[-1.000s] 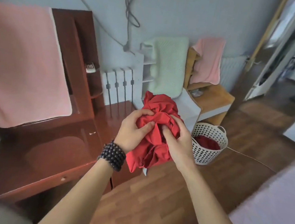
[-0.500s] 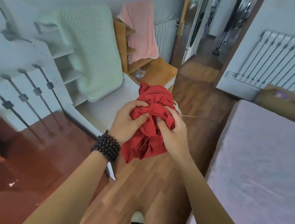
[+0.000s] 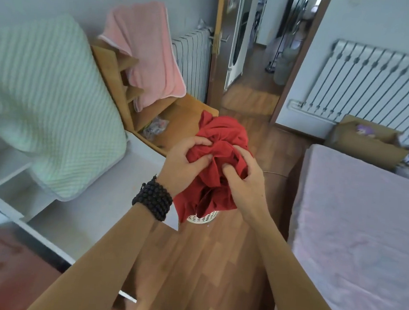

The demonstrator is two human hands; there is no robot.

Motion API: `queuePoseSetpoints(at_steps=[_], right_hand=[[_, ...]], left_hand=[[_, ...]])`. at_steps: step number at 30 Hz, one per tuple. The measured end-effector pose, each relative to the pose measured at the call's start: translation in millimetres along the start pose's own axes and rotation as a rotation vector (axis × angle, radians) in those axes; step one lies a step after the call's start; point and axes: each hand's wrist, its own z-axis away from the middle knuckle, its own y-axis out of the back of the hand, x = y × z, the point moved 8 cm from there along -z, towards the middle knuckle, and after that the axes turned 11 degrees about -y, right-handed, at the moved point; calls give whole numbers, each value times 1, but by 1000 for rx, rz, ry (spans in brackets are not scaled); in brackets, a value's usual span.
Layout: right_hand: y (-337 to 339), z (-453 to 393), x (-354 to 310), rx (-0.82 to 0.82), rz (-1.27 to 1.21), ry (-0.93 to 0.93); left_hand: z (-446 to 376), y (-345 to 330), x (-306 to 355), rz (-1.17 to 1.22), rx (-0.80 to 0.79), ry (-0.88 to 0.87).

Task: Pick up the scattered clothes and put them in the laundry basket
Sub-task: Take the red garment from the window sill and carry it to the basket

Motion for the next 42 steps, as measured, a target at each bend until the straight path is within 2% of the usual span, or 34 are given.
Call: queuePoseSetpoints(at_steps=[12, 24, 31, 37, 42], right_hand=[[-22, -185, 36, 62, 48, -55], [-33, -318, 115, 81, 52, -231], [-47, -383, 199, -28, 91, -367], [-79, -448, 300, -156, 146, -485], [-118, -483, 395, -247, 169, -597]], left_hand=[[-161, -40, -118, 5, -82, -9], [-250, -103, -247, 38, -171, 168], [-258, -148, -333, 24, -140, 326], [-251, -188, -441, -40, -61, 541], [-226, -216, -538, -112, -105, 698]])
